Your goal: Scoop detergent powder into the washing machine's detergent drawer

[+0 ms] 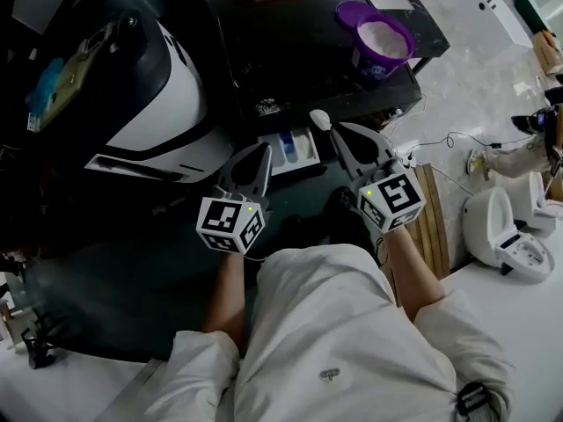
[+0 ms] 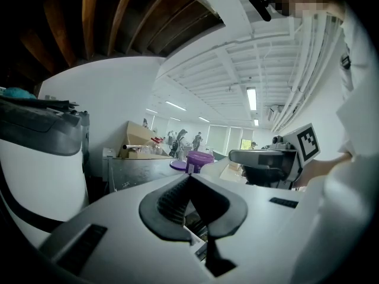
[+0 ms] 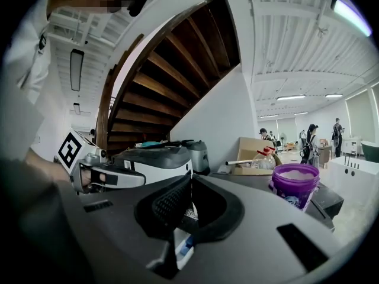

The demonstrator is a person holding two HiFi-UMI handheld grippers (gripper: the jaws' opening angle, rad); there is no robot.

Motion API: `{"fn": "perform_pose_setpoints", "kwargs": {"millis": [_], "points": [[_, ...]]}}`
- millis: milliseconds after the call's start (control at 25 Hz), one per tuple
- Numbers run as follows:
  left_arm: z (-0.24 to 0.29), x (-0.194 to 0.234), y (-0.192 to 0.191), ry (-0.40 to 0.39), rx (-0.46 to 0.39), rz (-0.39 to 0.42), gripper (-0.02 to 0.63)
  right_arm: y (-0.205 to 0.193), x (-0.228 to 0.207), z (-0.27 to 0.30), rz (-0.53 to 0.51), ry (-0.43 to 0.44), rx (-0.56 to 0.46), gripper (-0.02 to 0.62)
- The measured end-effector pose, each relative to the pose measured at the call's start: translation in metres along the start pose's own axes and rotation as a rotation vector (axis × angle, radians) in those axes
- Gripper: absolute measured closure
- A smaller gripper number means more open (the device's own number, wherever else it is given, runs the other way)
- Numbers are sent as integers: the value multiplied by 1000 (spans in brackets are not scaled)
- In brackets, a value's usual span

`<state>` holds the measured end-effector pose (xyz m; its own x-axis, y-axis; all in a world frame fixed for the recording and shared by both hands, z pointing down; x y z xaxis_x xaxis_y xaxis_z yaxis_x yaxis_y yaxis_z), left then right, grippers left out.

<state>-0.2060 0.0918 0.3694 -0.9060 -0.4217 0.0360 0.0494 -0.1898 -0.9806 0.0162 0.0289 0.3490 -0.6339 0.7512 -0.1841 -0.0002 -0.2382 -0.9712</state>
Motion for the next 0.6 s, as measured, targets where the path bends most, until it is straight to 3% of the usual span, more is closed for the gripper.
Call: {"fn": "perform_pose_setpoints", "kwargs": {"millis": [600], "points": [[7, -2, 2, 9, -1, -4, 586, 3, -4, 2, 0, 11, 10, 586]]}}
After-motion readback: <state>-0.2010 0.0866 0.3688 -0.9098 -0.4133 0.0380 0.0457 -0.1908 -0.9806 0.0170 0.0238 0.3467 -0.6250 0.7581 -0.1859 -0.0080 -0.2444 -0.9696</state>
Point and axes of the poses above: the fingertips, and each gripper's own axes: z forward along the fingers, x to its left, y out of its top, the point moved 9 cm from there along -z, backward along the fingers, and after that the axes turned 9 degrees about z, right-handed, at the moved point
